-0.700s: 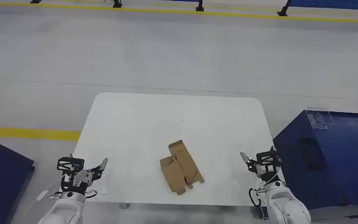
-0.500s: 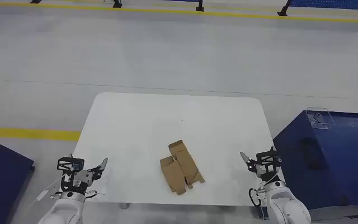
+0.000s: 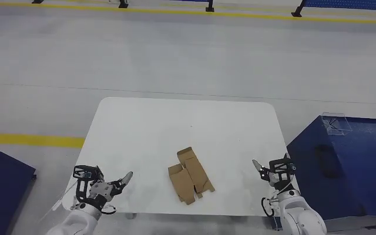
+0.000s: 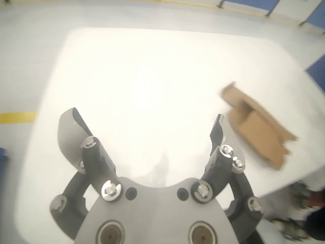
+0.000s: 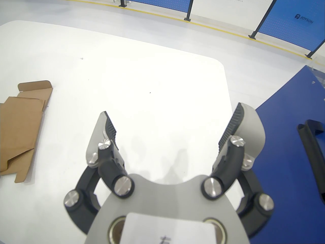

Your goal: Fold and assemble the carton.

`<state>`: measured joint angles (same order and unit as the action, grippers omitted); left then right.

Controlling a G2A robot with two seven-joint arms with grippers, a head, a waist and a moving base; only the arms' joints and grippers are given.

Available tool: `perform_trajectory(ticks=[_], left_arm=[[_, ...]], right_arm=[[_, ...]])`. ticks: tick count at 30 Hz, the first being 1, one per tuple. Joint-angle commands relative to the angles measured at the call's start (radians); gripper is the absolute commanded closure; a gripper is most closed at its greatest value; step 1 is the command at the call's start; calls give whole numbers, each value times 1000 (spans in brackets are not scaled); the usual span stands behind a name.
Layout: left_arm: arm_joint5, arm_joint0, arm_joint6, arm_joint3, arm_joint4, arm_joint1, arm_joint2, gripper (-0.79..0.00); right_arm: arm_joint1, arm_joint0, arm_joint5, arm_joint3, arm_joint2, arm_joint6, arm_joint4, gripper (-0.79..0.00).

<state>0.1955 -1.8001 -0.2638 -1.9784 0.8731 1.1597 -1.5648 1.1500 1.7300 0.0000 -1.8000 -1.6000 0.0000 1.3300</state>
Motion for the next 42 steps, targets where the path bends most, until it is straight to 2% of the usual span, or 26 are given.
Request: perform_trajectory(ticks=[1, 3, 7, 13, 17, 24, 27, 29, 34, 39, 41, 42], left_arm=[[70, -25, -131, -39, -230, -2, 0, -785], [124, -5, -261, -36, -392, -7, 2, -785], [131, 109, -425, 89, -623, -9, 38, -785], [72, 309, -648, 299, -781, -6, 159, -785], [52, 373, -716, 364, -805, -5, 198, -785], [52, 373, -716, 364, -805, -5, 198, -785], [53, 363, -724, 377, -908, -3, 198, -785], [58, 375, -715, 406, -895, -4, 203, -785], [100, 410, -677, 446, -947, 11, 295, -785], [112, 473, -611, 532, -906, 31, 399, -785], [116, 500, -589, 573, -896, 36, 419, -745], [112, 512, -575, 593, -882, 38, 428, -671]], right_arm=[[0, 0, 0, 0, 0, 0, 0, -785], [0, 0, 0, 0, 0, 0, 0, -785], [0, 0, 0, 0, 0, 0, 0, -785], [0, 0, 0, 0, 0, 0, 0, -785], [0, 0, 0, 0, 0, 0, 0, -785], [0, 0, 0, 0, 0, 0, 0, -785], [0, 0, 0, 0, 0, 0, 0, -785], [0, 0, 0, 0, 0, 0, 0, -785], [0, 0, 0, 0, 0, 0, 0, -785], [0, 0, 0, 0, 0, 0, 0, -785], [0, 0, 0, 0, 0, 0, 0, -785], [0, 0, 0, 0, 0, 0, 0, -785]])
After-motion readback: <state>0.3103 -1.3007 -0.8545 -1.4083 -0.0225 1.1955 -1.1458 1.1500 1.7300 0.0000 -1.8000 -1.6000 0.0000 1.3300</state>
